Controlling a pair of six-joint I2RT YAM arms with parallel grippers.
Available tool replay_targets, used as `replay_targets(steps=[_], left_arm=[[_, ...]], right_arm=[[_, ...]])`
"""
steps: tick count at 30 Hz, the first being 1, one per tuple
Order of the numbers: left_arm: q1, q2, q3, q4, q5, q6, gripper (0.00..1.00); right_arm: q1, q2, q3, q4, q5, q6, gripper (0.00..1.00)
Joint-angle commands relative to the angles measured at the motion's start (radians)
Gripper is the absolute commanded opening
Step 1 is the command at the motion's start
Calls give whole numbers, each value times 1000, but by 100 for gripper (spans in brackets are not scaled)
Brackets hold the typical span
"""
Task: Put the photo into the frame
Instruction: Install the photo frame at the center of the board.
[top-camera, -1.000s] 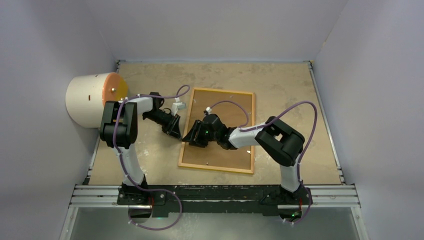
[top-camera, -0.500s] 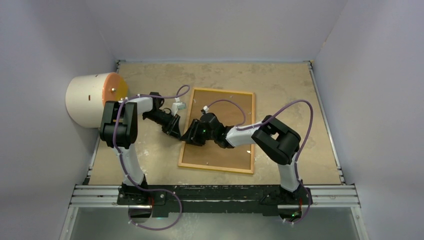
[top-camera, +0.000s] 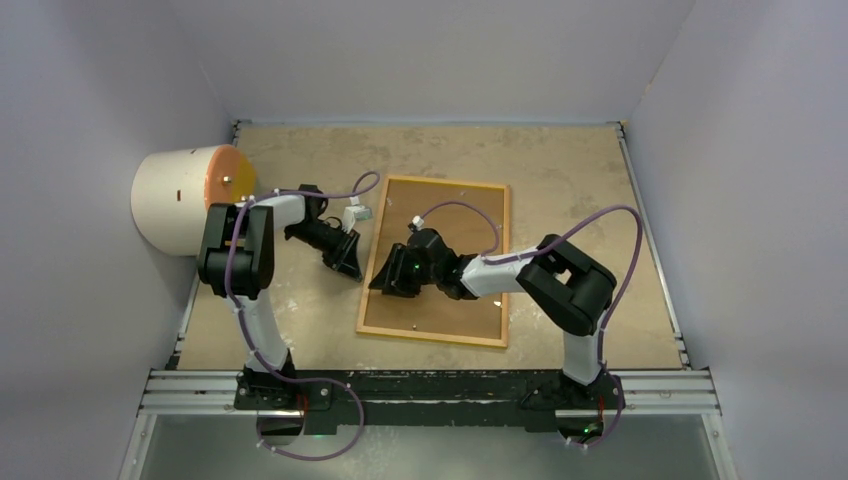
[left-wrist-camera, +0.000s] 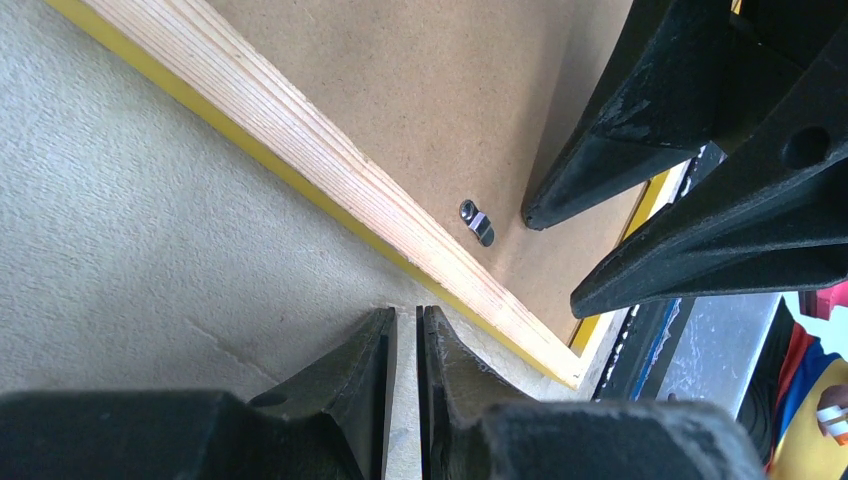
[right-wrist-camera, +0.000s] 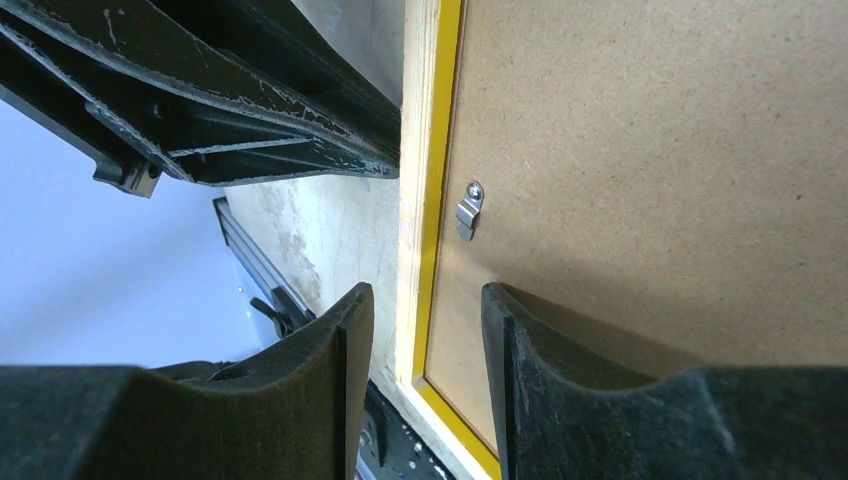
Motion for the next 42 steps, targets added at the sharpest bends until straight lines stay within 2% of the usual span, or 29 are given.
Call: replay_targets(steps=[1,15,42], left_arm=[[-5,-39,-8,8,-10,31,17],[-9,-44,-8,8,-6,27,16],[-24,-44,-7,12,-3,24,15]], right_arm=[[-7,-5,14,-25,16,-32,47],[-8,59,92,-66,102,-77,44],[-8,116,126,-48,113,-40,39]])
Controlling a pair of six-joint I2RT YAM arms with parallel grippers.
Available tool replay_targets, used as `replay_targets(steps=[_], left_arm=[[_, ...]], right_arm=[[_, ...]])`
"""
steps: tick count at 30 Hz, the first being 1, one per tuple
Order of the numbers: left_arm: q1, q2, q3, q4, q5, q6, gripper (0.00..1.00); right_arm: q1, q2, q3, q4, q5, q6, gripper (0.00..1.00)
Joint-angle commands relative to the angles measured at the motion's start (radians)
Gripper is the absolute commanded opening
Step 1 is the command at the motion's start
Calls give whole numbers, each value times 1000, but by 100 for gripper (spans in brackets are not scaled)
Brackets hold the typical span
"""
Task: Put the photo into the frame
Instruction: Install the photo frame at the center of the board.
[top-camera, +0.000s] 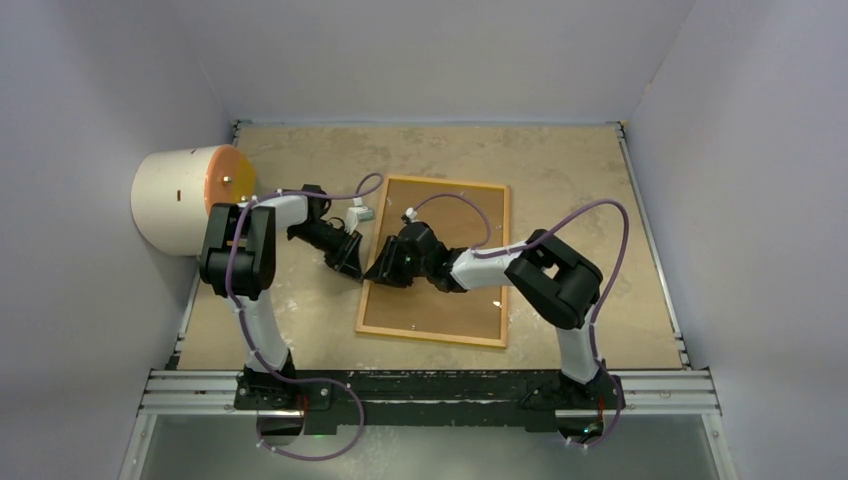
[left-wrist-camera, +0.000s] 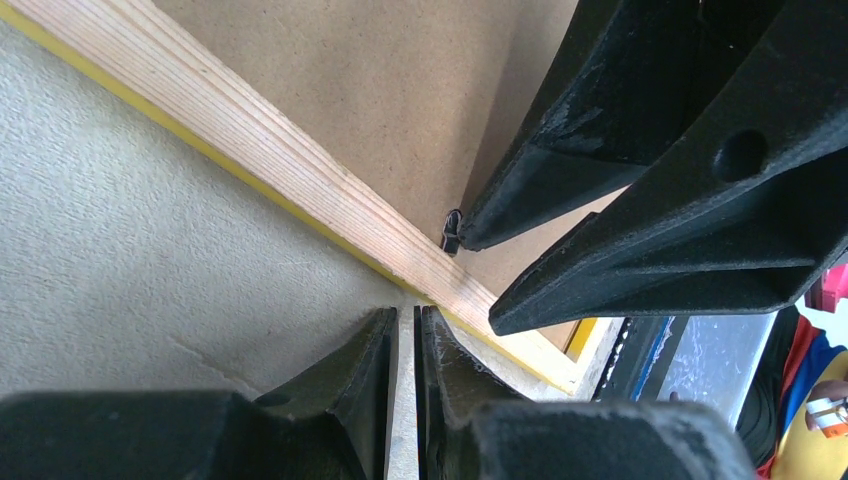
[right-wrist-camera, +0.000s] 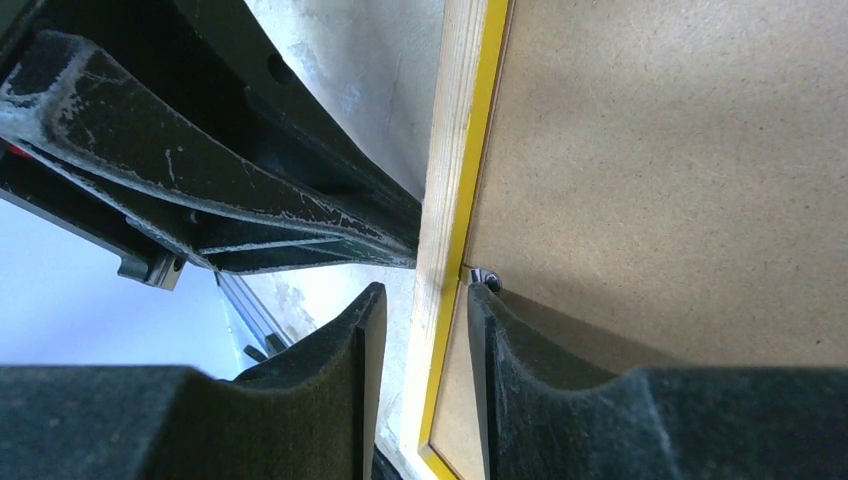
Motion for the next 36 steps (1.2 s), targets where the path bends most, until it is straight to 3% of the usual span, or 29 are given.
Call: replay_targets(steps=[1,18,25,31,34,36], left_arm=[[-5,-43,-7,11,-1,24,15],[-16,-50,-16,20,6,25,15],[2,-52,45,-29,5,36,15],[24,-1,217,-16,20,-66,31],[23,43,291,30,28,-137,41],[22,94,342,40,33,-164,43]], right_arm=[[-6,40,21,-27,56,1,38],[-11,46,-5,54,74,105,35],[-87,-114,-90,95,36,100,43],[-227,-221,-94,-35,27,-21,53],[-281,-203,-45,-95,20,-91,54],[-305,-159,14,-135,16,-153,54]])
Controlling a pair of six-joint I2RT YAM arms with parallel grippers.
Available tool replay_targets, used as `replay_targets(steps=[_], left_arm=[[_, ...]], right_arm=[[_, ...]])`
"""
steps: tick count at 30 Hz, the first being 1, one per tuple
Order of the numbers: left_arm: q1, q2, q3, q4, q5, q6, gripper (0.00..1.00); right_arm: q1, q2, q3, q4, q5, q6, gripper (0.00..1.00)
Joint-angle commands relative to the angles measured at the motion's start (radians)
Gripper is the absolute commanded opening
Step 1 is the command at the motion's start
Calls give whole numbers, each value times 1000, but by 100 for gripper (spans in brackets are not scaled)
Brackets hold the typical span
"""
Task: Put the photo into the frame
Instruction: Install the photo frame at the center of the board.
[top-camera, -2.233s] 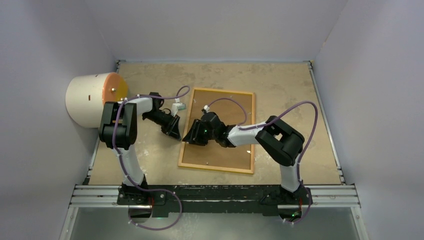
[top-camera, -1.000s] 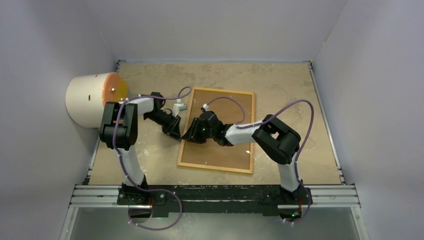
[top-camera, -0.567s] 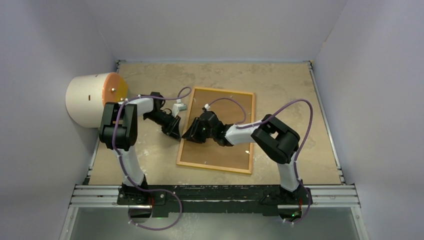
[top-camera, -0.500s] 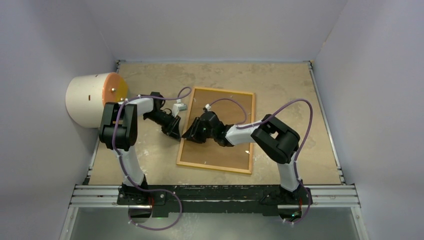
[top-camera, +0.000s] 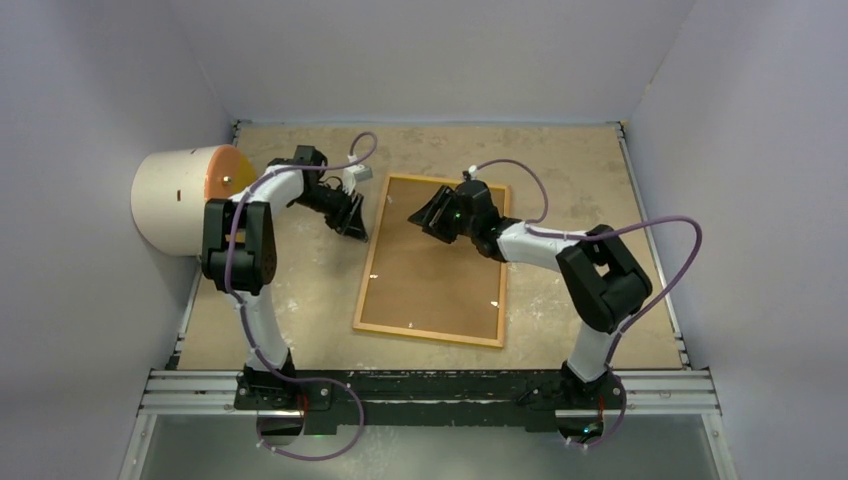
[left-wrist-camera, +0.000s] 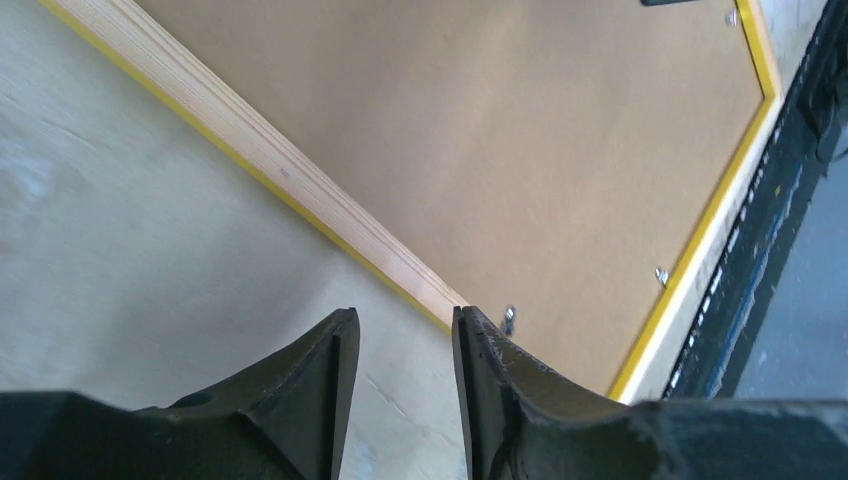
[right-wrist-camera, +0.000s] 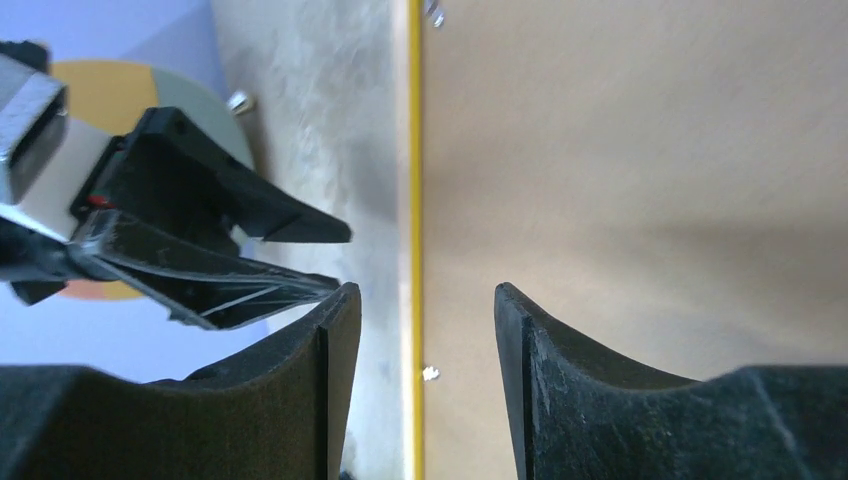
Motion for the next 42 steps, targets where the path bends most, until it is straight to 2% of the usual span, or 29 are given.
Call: replay_targets(steps=[1,4,7,14,19,22,28,33,37,40,42], left_arm=[[6,97,114,38,54,-93,43],[3,135,151,47,73,-115,40],[-5,145,143,49,68,-103,36],[-4,84,69,-21,-33,73,31],[-21,23,-33,-17,-129,154,31],[-48,-16,-99,2,-159,171,31],[-132,-70,-198,31,-188,164,31],[-155,-107,-225,-32,-135,216,30],[-154,-113,-217,-135,-65,316,31],[-101,-88,-148,-135,-40,287,31],[-37,-38,-41,-130,7,217,31]], right_arm=[[-40,63,132,-141,3,-163,54],[-71,101,205,-202,-7,-208,54],[-121,64,200,-225,5,-228,57],[-319,-162,27,-305,119,-260,82],[-452,-244,-77,-342,163,-273,89],[-475,-224,-103,-330,136,-285,90],[-473,-81,-39,-302,2,-316,89],[-470,-83,-15,-283,-15,-314,88],[-470,-82,40,-346,26,-333,86],[-470,-115,68,-348,77,-335,82],[-464,-123,93,-335,93,-338,80]])
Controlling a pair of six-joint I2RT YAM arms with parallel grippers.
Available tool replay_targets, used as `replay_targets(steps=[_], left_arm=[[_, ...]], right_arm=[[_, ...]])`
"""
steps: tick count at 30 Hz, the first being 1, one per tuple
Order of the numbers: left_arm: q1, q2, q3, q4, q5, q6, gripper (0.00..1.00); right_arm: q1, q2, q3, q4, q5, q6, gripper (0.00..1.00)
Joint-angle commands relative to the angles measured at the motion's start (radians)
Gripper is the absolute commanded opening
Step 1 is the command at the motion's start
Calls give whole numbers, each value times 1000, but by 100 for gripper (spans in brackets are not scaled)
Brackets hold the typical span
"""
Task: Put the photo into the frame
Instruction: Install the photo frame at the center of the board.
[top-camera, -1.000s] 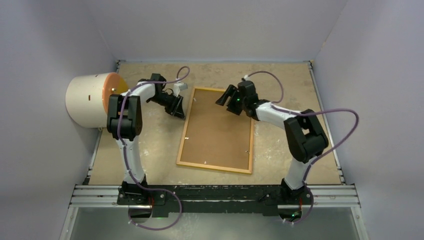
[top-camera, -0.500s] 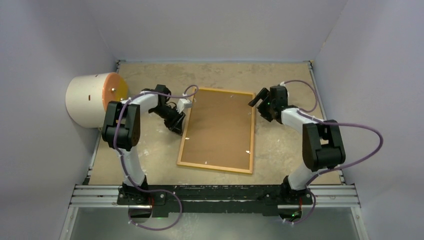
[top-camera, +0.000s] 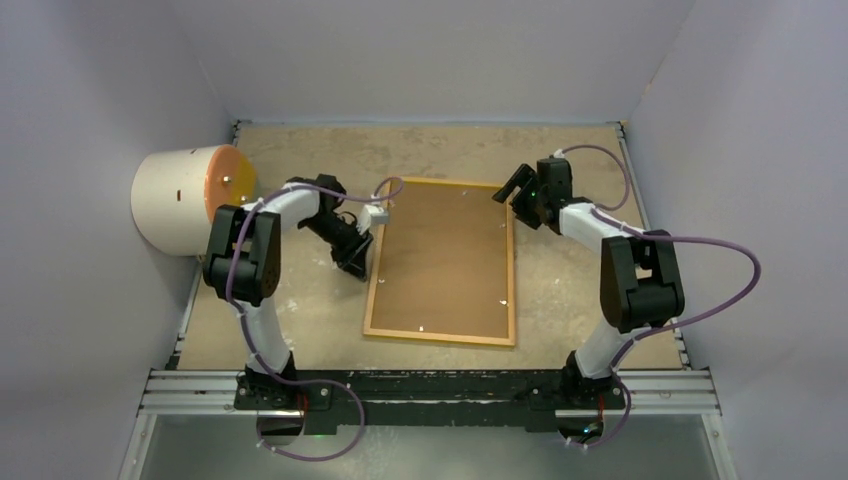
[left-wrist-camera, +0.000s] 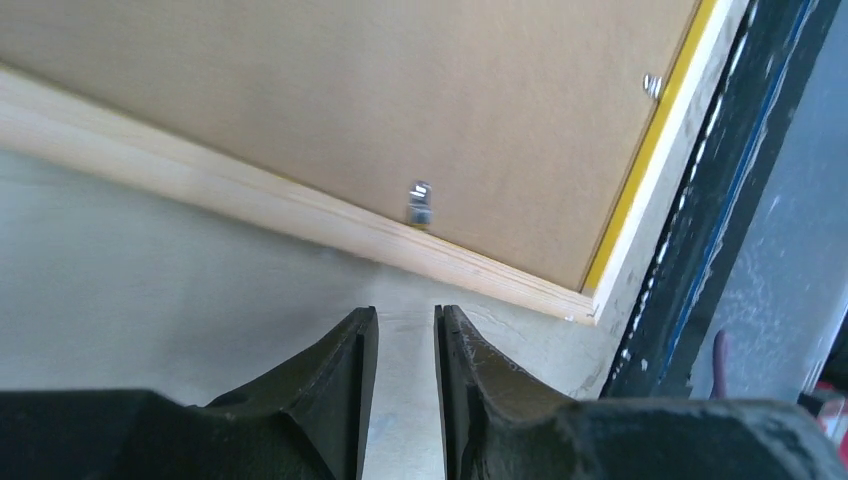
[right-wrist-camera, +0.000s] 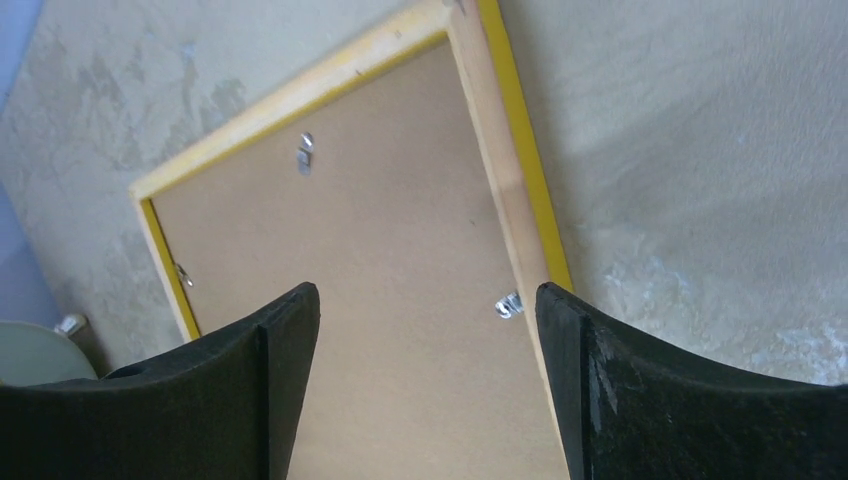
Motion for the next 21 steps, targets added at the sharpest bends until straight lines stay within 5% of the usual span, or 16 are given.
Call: replay_targets(steps=[1,9,21], left_arm=[[123,68,214,2,128,-88,31],[137,285,455,228,183,-460,41],[113,398,500,271,188,-500,31]], right_arm=[[18,-47,84,16,52,-29,80],[138,164,265,137,-146,-25,70],[308,570,675,113,-313,7,59]])
